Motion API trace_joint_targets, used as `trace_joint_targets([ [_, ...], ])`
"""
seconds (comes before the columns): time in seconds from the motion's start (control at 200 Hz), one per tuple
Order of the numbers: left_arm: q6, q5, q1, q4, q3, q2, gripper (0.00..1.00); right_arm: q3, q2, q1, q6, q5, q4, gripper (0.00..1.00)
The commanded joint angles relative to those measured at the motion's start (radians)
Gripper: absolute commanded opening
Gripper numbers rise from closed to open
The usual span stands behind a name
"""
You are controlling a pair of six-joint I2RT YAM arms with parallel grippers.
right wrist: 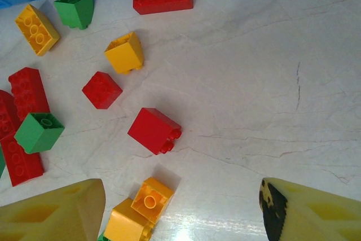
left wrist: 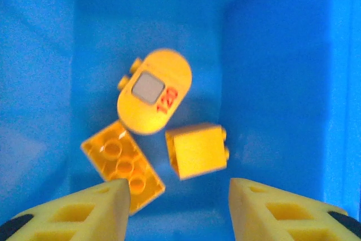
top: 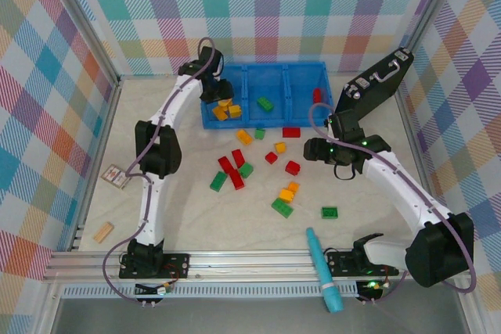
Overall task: Sort the legos into containers by color
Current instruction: Place the lego in the container, then pick up the lego from the middle-left of the table.
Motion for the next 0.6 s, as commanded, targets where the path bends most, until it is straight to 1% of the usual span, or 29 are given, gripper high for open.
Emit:
trace_joint_targets([
  [0.0, 0.090, 0.001, -0.052, -0.100, -0.099, -0.189, 0.50, 0.052, -0.006, 0.002, -0.070, 0.062, -0.004, 0.74],
  [0.07, 0.112, -0.027, -0.108, -0.095, -0.250, -0.290, 0.49, 0.086, -0.003, -0.009, -0.108, 0.083, -0.013, 0.75],
  [0.16, 0.107, -0.085, -0.199, -0.064, -0.436, -0.417, 0.49, 0.136, 0.011, -0.033, -0.145, 0.066, -0.010, 0.76],
  [0.31, 0.009, -0.139, -0.377, 0.019, -0.674, -0.562, 0.50, 0.221, 0.060, -0.054, -0.194, 0.027, -0.011, 0.76],
  [0.465, -0.118, -0.186, -0.559, 0.107, -0.813, -0.589, 0.49, 0.266, 0.091, -0.075, -0.210, -0.020, -0.001, 0.76],
  [0.595, -0.186, -0.204, -0.653, 0.171, -0.839, -0.547, 0.49, 0.278, 0.098, -0.083, -0.213, -0.044, -0.006, 0.77],
])
